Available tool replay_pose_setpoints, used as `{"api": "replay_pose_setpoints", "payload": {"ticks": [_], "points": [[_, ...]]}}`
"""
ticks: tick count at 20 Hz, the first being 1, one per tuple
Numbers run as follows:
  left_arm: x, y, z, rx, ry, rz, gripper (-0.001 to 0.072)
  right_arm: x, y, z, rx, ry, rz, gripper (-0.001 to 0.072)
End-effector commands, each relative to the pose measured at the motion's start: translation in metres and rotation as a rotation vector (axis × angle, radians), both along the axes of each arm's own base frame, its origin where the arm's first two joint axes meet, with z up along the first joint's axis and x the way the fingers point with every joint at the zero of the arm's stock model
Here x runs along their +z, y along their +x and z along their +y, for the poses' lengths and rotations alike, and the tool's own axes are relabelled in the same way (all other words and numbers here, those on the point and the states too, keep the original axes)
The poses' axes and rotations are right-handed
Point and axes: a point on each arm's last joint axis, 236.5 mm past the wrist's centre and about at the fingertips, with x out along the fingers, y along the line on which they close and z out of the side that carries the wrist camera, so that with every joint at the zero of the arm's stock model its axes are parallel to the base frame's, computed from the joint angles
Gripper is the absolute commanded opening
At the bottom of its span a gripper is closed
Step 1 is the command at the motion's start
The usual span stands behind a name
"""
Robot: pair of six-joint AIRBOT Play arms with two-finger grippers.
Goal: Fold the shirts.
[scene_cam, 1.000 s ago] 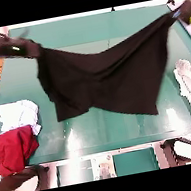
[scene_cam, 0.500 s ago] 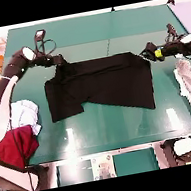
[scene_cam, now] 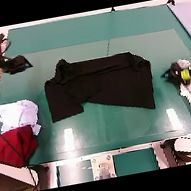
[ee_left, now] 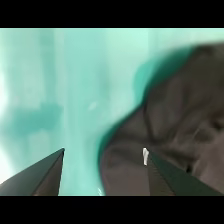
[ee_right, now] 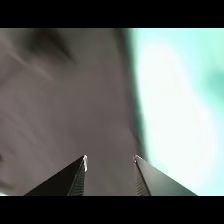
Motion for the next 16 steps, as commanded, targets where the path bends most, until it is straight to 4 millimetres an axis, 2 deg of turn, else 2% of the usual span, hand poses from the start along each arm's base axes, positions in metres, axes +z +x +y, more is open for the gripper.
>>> {"api": "replay_pose_setpoints", "payload": {"ticks": [1,3,6,7,9,12,13,15,16], "points": [[-0.013,-0.035,0.025,-0.026,-0.066,0.104,0.0577,-0.041,-0.080,0.032,-0.060,0.094,0.179,0.0364],[-0.019,-0.039,0.025,-0.050,-0.066,0.110,0.0577,-0.064,-0.108,0.054,-0.069,0.149,0.254,0.0363],[-0.018,-0.037,0.020,-0.052,-0.089,0.101,0.0578,-0.089,-0.123,0.068,-0.091,0.148,0.265,0.0362],[-0.017,-0.036,0.019,-0.051,-0.098,0.094,0.0577,-0.093,-0.121,0.072,-0.103,0.153,0.246,0.0362],[-0.016,-0.035,0.017,-0.050,-0.106,0.090,0.0577,-0.095,-0.104,0.073,-0.145,0.164,0.160,0.0362],[-0.015,-0.034,0.016,-0.050,-0.113,0.087,0.0577,-0.092,-0.083,0.064,-0.192,0.143,0.069,0.0352],[-0.015,-0.034,0.016,-0.049,-0.115,0.087,0.0578,-0.090,-0.077,0.064,-0.198,0.149,0.045,0.0291],[-0.015,-0.034,0.015,-0.050,-0.115,0.087,0.0577,-0.086,-0.073,0.068,-0.174,0.158,0.015,0.0060],[-0.015,-0.035,0.015,-0.052,-0.116,0.090,0.0577,-0.085,-0.073,0.070,-0.158,0.155,0.012,0.0018]]}}
